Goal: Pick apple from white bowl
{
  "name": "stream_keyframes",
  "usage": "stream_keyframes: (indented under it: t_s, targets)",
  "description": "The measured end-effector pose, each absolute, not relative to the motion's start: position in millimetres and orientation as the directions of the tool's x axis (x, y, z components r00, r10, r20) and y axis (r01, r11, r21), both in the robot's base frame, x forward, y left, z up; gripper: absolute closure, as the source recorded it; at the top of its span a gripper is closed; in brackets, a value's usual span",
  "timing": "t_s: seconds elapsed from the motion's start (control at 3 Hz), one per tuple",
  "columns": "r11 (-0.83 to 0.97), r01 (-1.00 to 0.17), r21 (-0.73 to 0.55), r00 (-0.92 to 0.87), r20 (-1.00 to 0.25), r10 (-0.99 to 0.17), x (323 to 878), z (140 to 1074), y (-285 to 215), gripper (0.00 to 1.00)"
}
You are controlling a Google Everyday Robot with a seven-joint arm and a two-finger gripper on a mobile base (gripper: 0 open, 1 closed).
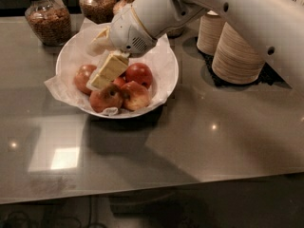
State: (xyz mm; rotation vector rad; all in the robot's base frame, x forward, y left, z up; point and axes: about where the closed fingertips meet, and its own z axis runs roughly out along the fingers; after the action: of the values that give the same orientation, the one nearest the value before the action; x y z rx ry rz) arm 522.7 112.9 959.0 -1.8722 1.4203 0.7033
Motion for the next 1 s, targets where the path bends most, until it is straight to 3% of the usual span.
stream_keyframes:
  t_s: [0.33,1.0]
  targets:
    - [-0.194,-0.963,-0.185,0.265,-0.759,-0.595,534.5,951.4,127.1,0.29]
    - [-0.187,-0.968,-0.168,0.249,-0.744,-0.620,549.7,934.3,138.1,0.31]
